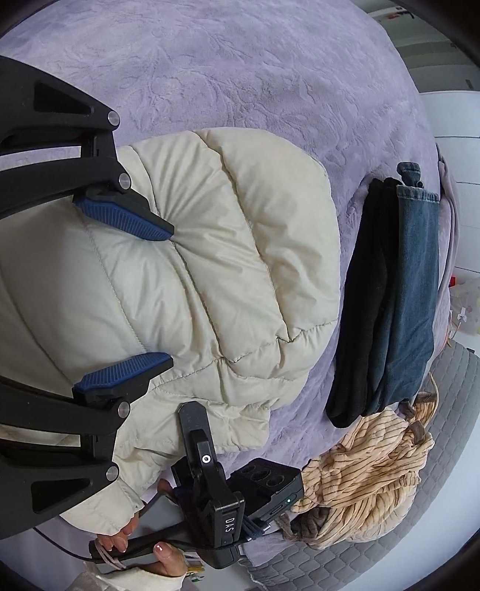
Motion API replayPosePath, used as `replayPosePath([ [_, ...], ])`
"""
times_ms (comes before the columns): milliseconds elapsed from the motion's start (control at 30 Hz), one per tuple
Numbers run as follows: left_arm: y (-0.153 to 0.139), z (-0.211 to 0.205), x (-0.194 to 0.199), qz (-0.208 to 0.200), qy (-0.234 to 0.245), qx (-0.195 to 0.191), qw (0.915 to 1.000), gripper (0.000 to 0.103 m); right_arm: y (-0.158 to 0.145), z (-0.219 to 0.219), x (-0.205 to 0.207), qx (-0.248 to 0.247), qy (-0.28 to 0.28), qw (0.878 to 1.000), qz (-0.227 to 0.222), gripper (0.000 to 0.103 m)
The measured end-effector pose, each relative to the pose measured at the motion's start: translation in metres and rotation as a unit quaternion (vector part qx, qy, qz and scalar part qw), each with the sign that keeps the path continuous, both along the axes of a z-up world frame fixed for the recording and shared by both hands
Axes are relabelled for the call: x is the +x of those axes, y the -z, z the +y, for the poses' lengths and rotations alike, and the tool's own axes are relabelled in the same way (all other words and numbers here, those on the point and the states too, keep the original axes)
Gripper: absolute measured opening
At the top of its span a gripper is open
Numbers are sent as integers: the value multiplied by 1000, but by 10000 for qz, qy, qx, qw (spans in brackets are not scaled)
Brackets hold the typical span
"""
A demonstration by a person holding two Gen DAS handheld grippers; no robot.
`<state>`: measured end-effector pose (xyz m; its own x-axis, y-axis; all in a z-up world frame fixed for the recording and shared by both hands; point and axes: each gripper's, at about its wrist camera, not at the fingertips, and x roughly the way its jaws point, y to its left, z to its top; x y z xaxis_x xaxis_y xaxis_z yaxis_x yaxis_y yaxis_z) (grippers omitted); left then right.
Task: Fold large clothes
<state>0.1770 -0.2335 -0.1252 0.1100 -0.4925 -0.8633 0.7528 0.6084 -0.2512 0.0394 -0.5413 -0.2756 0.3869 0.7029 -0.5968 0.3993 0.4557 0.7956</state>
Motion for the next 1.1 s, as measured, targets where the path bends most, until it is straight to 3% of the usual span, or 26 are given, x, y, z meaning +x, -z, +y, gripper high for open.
replayPosePath([
  [133, 0, 0, 1, 6, -20, 3, 10000, 63, 9, 4, 14, 224, -34, 9997, -90, 103],
  [367, 0, 2, 5, 25, -88, 39, 10000, 63, 20, 14, 32, 51, -130, 9999, -35, 99],
  [433, 0, 4, 6, 57, -111, 35, 9999, 63, 20, 14, 33, -1, -181, 9998, -39, 83],
  [567, -5, 10, 9, 150, -190, 97, 9997, 65, 21, 17, 31, -9, -208, 9997, -97, 71],
  [600, -8, 13, 11, 167, -237, 107, 9995, 70, 21, 17, 31, -21, -207, 9997, -101, 71],
  [667, -17, 26, 15, 34, -437, 104, 9990, 103, 22, 18, 33, -9, -189, 9998, -105, 71],
  [733, -24, 44, 21, -87, -630, 49, 9980, 103, 23, 22, 33, 15, -168, 9998, -117, 71],
  [867, -16, 82, 45, 382, -1072, 6, 9935, 103, 26, 21, 28, 43, -146, 9998, -154, 71],
  [967, 8, 104, 61, 1042, -1277, -76, 9863, 103, 28, 12, 12, 67, -150, 9997, -166, 71],
  [1100, 43, 112, 66, 1939, -1223, -504, 9721, 103, 32, 10, 10, 74, -178, 9997, -178, 71],
])
